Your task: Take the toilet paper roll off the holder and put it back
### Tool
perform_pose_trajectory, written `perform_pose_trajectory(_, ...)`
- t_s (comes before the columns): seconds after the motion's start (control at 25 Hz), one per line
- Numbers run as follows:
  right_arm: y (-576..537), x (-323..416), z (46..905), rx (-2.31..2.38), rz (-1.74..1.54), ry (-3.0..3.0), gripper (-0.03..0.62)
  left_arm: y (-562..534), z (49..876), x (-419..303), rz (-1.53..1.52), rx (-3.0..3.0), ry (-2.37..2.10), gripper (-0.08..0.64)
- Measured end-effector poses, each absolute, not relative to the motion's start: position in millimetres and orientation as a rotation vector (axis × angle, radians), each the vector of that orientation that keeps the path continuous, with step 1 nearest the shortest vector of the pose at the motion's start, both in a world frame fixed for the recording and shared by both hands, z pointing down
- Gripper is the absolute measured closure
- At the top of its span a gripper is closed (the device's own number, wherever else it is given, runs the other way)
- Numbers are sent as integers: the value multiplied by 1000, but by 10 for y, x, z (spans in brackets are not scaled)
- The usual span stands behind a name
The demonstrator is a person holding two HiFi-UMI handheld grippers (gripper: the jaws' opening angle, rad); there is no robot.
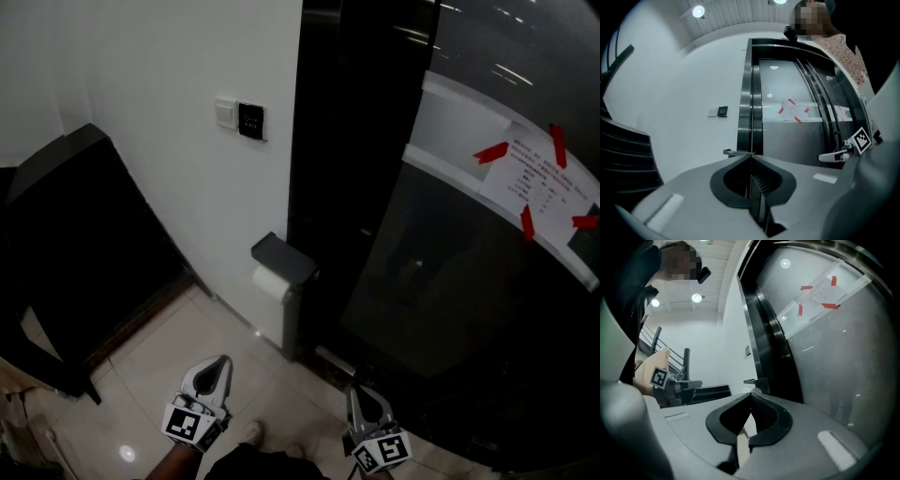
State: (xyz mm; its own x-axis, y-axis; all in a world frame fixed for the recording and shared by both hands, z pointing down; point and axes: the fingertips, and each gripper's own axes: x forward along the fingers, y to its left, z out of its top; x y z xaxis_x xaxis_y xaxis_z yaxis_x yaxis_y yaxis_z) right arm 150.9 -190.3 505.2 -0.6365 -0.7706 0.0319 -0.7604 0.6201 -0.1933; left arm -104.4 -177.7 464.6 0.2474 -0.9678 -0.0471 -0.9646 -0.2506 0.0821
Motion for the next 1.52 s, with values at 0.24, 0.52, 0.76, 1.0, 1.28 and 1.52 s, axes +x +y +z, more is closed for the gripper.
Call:
perform_pose_trajectory(0.24,-1561,1184,5194,-1143,-323,2896,578,-1311,4732,-1080,-147,2370,-1957,558)
perform_pose_trajectory(0.52,-1133,907,5022,-1189,-270,2860,578,-863,4695,-1379,-187,2411,-1935,558)
perform_pose_trajectory(0.76,-589,502,4929,-1242,-213,2835,578,-394,4652,-1817,-184,2451,-1910,558)
perform_pose_trajectory(1.0,-145,313,4863,-1340,-180,2769,578,3,4662,-2223,-190,2466,-1883,558)
perform_pose_trajectory(1.28,238,364,4798,-1394,-180,2741,578,270,4629,-2191,-228,2490,-1844,558)
perform_pose_trajectory(1.52,270,429,4768,-1328,-164,2742,578,388,4673,-2049,-194,2481,-1859,558)
